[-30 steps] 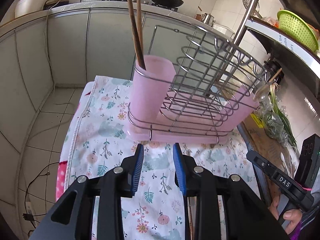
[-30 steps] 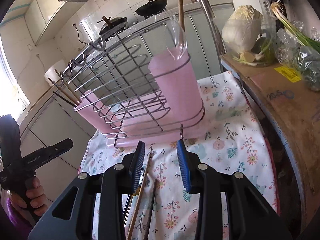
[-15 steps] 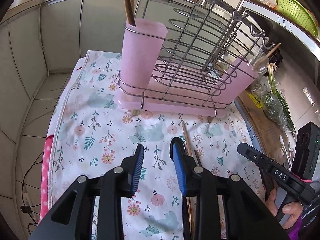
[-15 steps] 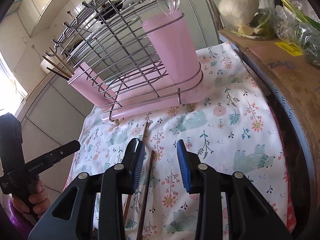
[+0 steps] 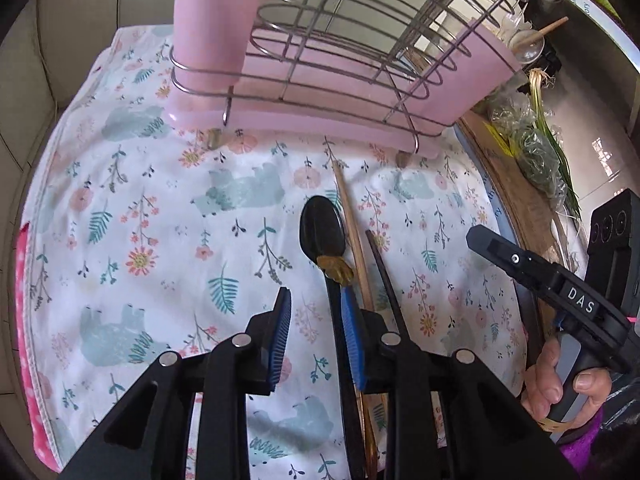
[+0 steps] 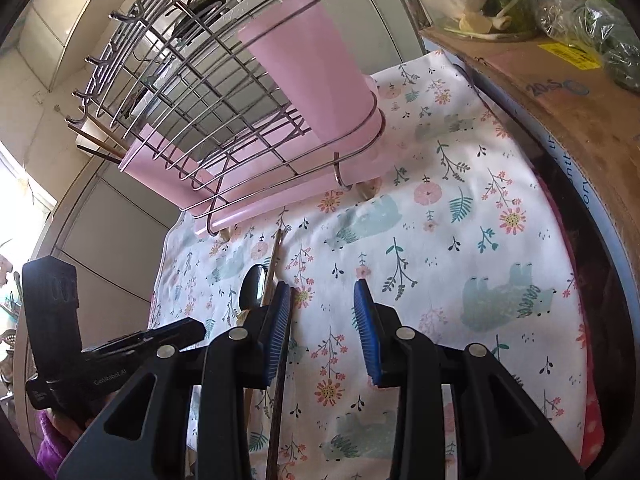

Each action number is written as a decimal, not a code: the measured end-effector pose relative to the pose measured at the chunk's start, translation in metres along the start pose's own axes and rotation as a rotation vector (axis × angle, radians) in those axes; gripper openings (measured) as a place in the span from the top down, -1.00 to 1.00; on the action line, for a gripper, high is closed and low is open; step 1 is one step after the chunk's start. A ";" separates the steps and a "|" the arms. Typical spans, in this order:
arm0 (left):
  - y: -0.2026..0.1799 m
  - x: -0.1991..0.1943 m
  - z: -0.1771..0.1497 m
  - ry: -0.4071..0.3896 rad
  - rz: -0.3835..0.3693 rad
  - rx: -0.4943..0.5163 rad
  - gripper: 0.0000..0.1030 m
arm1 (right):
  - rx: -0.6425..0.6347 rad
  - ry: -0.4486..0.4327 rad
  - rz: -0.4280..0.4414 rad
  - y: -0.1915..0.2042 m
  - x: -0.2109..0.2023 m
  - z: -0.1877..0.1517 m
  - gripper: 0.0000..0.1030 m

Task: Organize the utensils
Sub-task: 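Grasp the black spoon with the left tool while the right tool grasps a wooden chopstick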

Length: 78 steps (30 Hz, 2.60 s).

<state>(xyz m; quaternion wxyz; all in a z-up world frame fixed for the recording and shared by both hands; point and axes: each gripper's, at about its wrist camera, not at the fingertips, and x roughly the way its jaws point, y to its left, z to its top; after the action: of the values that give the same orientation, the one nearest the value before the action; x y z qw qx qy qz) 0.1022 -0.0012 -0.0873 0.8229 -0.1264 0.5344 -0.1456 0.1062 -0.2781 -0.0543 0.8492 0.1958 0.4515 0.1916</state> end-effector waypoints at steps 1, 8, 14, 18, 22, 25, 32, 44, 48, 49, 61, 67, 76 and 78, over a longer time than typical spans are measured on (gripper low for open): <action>0.000 0.004 -0.002 0.013 -0.009 0.005 0.53 | 0.002 0.002 0.002 0.000 0.001 0.000 0.34; -0.006 0.018 -0.010 0.047 -0.043 0.042 0.75 | 0.014 0.012 0.005 -0.003 0.005 0.002 0.34; -0.004 0.008 -0.008 -0.013 -0.024 0.045 1.00 | 0.008 0.019 0.001 0.000 0.008 0.002 0.34; 0.007 -0.003 -0.006 -0.036 -0.020 0.013 1.00 | -0.003 0.023 0.002 0.003 0.009 0.001 0.34; 0.013 0.001 -0.004 0.010 -0.091 -0.033 0.97 | -0.010 0.035 0.008 0.007 0.013 0.000 0.34; 0.009 0.009 -0.003 0.039 -0.122 -0.034 0.87 | -0.011 0.045 0.014 0.009 0.015 -0.002 0.34; 0.008 0.024 0.000 0.039 -0.175 -0.052 0.92 | -0.017 0.046 0.002 0.008 0.017 -0.002 0.34; 0.031 -0.018 0.001 -0.110 -0.007 -0.042 1.00 | -0.033 0.082 0.013 0.016 0.033 -0.001 0.34; 0.040 -0.019 0.003 -0.077 0.013 -0.024 1.00 | -0.040 0.126 0.064 0.025 0.045 0.004 0.34; 0.041 -0.017 0.005 -0.059 0.018 -0.020 1.00 | -0.045 0.140 0.070 0.029 0.050 0.007 0.34; 0.009 0.026 0.024 0.123 0.068 0.223 0.78 | -0.081 0.277 0.006 0.049 0.105 0.023 0.48; 0.003 0.029 0.026 0.125 0.089 0.293 0.85 | -0.103 0.291 -0.006 0.052 0.114 0.026 0.83; 0.008 -0.023 0.020 -0.051 0.060 0.243 0.85 | -0.096 0.196 0.035 0.055 0.084 0.028 0.98; 0.011 -0.029 0.019 -0.058 0.063 0.230 0.85 | -0.092 0.187 0.037 0.056 0.078 0.028 0.99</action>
<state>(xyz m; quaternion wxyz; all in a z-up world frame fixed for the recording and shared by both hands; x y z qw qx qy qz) 0.1092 0.0203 -0.0594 0.8512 -0.0187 0.4940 -0.1765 0.1619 -0.1960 -0.0658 0.8077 0.1461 0.5158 0.2454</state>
